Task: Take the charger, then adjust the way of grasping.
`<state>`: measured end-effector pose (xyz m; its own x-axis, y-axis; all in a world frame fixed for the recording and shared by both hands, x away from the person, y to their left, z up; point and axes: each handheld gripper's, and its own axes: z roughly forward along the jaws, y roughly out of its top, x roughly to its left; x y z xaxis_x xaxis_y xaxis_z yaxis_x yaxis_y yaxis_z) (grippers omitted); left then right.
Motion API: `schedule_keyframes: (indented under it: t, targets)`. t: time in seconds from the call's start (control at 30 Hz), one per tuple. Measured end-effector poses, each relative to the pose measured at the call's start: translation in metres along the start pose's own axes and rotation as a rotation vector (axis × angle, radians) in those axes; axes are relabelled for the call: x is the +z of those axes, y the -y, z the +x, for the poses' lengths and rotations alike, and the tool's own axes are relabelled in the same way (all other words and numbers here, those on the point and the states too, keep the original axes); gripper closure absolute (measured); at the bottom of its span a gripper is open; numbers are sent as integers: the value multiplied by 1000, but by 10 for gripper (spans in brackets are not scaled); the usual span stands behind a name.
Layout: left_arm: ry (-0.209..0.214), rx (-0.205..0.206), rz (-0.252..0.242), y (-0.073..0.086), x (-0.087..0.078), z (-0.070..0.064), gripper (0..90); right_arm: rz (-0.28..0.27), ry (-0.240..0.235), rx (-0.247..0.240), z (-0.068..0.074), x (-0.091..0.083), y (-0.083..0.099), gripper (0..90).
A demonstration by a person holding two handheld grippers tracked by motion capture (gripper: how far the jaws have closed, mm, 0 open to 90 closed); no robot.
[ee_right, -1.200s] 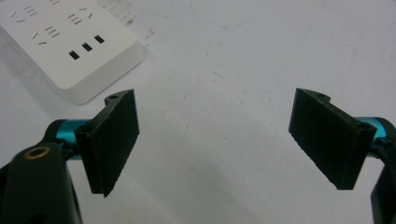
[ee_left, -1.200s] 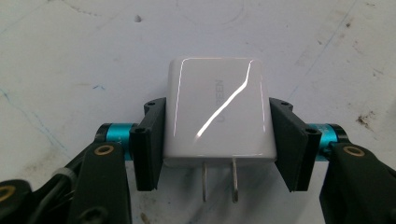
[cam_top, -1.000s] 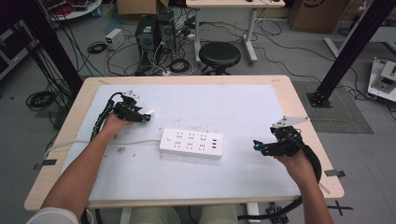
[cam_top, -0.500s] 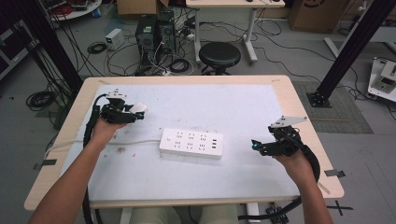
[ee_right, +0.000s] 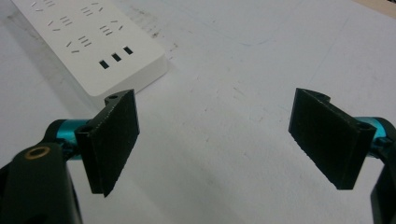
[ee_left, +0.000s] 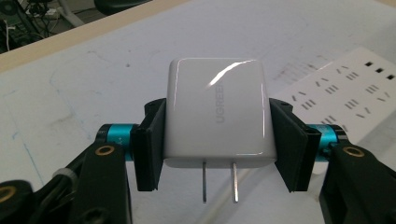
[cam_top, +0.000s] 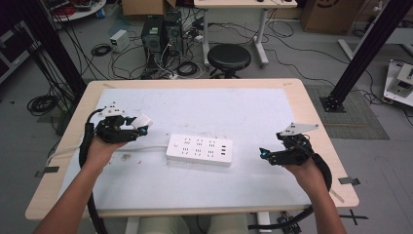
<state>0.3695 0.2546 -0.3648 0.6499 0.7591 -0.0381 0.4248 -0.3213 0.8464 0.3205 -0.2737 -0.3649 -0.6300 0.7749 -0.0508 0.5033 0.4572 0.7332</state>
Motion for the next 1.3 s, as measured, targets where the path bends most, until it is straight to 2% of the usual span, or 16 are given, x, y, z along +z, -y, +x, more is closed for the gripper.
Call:
schedule_keyframes:
  t: [0.03,0.07,0.1,0.27,0.37,0.4,0.43,0.47,0.5,0.57,0.67,0.73,0.8,1.03,1.13,1.3]
  targets:
    - [7,5,-13,3,-5,-7,427,-4,-3,-3,0,0,0,164]
    - [7,5,-13,3,-5,-7,427,-9,-6,-1,1,0,0,164]
    - [20,9,-29,6,-10,-16,427,-10,-6,-7,2,-1,0,164]
    - [54,18,-59,11,-16,-27,427,-10,-13,-22,5,-1,0,164]
    - [97,65,-93,12,-21,-39,426,-12,-22,-29,7,1,-2,164]
    - [97,65,-93,12,-21,-39,426,-10,-24,-39,7,1,-2,164]
    - [113,105,-114,12,-22,-43,426,-10,-24,-34,7,1,-3,164]
    - [113,105,-114,12,-22,-43,426,-10,-26,-38,7,1,-3,164]
    - [124,134,-136,11,-23,-50,426,-11,-27,-45,6,2,-4,164]
    - [132,137,-138,11,-23,-51,426,-10,-30,-35,7,2,-4,164]
    - [155,170,-137,10,-22,-58,426,-18,-33,-39,8,1,-5,164]
    - [159,168,-142,10,-22,-59,426,-27,-35,-45,8,1,-5,164]
    - [166,174,-146,9,-22,-62,426,-20,-54,-30,11,1,-5,164]
    - [202,230,-144,8,-21,-72,425,16,-88,-36,17,7,-8,164]
    - [216,240,-148,9,-21,-75,425,30,-102,-44,22,10,-10,164]
    - [249,291,-150,6,-18,-83,425,39,-139,-42,29,13,-15,164]
